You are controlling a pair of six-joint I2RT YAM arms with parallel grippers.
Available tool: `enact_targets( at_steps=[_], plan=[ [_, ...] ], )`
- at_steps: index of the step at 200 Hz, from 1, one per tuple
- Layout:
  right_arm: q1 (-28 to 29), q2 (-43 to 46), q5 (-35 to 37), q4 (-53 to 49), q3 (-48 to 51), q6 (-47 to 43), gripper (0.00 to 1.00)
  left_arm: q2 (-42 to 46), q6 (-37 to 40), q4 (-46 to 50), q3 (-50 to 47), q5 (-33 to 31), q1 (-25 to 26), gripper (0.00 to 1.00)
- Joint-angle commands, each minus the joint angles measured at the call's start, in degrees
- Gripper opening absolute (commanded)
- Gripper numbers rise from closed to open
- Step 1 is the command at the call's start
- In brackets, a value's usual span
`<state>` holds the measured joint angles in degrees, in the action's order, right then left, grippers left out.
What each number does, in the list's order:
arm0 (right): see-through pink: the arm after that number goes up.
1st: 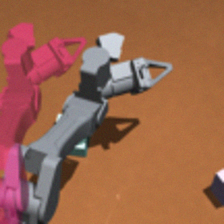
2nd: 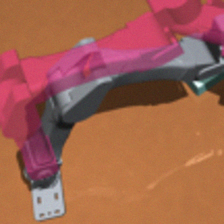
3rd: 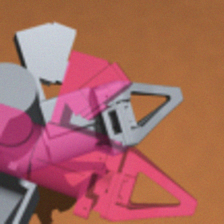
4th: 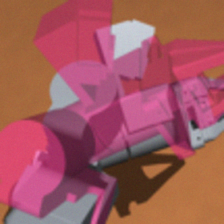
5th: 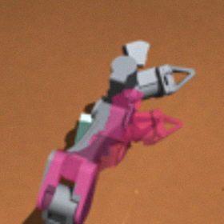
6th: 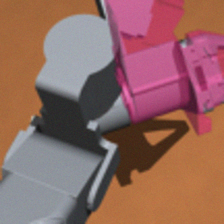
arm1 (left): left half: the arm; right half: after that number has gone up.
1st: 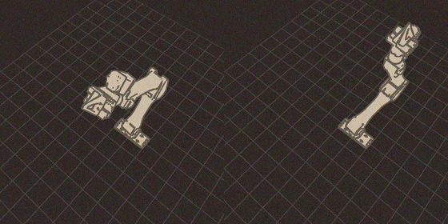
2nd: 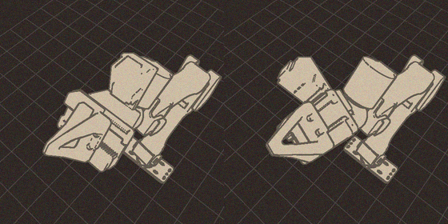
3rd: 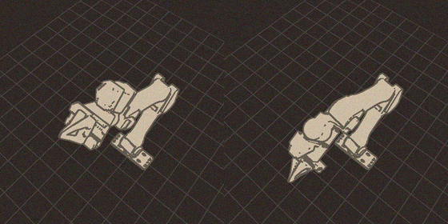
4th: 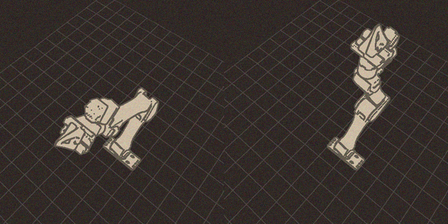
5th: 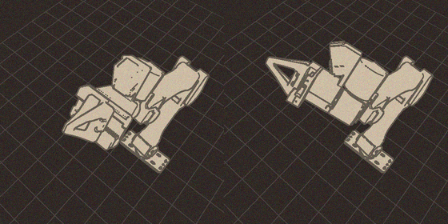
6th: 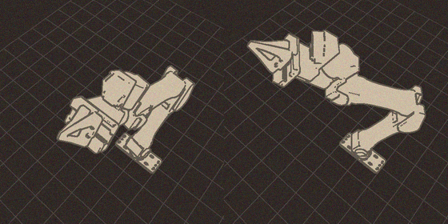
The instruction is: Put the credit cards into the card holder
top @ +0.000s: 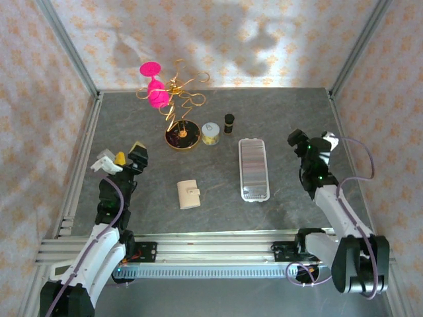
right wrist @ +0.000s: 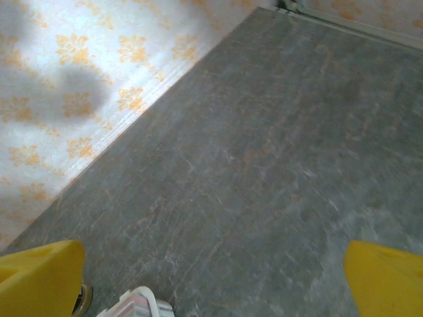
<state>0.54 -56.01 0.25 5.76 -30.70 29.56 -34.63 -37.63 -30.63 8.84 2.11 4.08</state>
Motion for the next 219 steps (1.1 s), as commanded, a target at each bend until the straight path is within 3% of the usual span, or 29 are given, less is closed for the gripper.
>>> enact_targets(
  at_steps=[1, 21, 36, 59, 75, 114, 149, 180, 205, 219],
  plan=[
    [-0.53, 7.53, 4.12, -5.6, 1.35, 5.02, 1.0, 1.87, -5.35, 10.11, -0.26, 3.71, -0.66, 0.99],
    [-0.54, 13.26, -1.19, -5.87, 2.13, 1.84, 1.0, 3.24, -6.3, 14.16, 0.21, 7.21, -0.72, 0.99],
    [-0.41, 15.33, -6.83, -6.71, 1.55, 0.1, 1.0, 3.29, -9.72, 14.88, -0.49, 10.86, -0.65, 0.91],
    [0.09, 13.72, -15.98, -11.05, -2.94, -1.23, 1.0, -0.16, -11.9, 16.35, -0.38, 17.5, 0.43, 0.86],
    [3.52, 11.57, -19.68, -12.39, -6.06, -1.11, 0.94, -3.76, -11.57, 19.0, 1.08, 19.51, 3.11, 0.83],
    [24.77, 1.82, -12.98, -15.23, -13.95, -1.08, 0.79, -10.17, -11.73, 20.72, 2.42, 20.47, 11.31, 0.72],
    [42.91, -12.56, -7.11, -14.01, -19.06, 0.12, 0.68, -11.88, -14.11, 17.56, -0.26, 22.52, 14.37, 0.66],
    [51.27, -25.35, -6.8, -10.25, -23.17, 0.71, 0.51, -12.34, -13.6, 18.82, -0.4, 22.0, 16.24, 0.64],
    [53.27, -35.57, -7.8, -8.92, -26.8, 1.44, 0.34, -12.65, -12.69, 20.98, 0.12, 21.09, 17.04, 0.62],
    [53.69, -39.86, -7.82, -8.29, -28.28, 1.88, 0.3, -12.78, -12.64, 21.15, -0.04, 20.77, 17.4, 0.62]
  ],
)
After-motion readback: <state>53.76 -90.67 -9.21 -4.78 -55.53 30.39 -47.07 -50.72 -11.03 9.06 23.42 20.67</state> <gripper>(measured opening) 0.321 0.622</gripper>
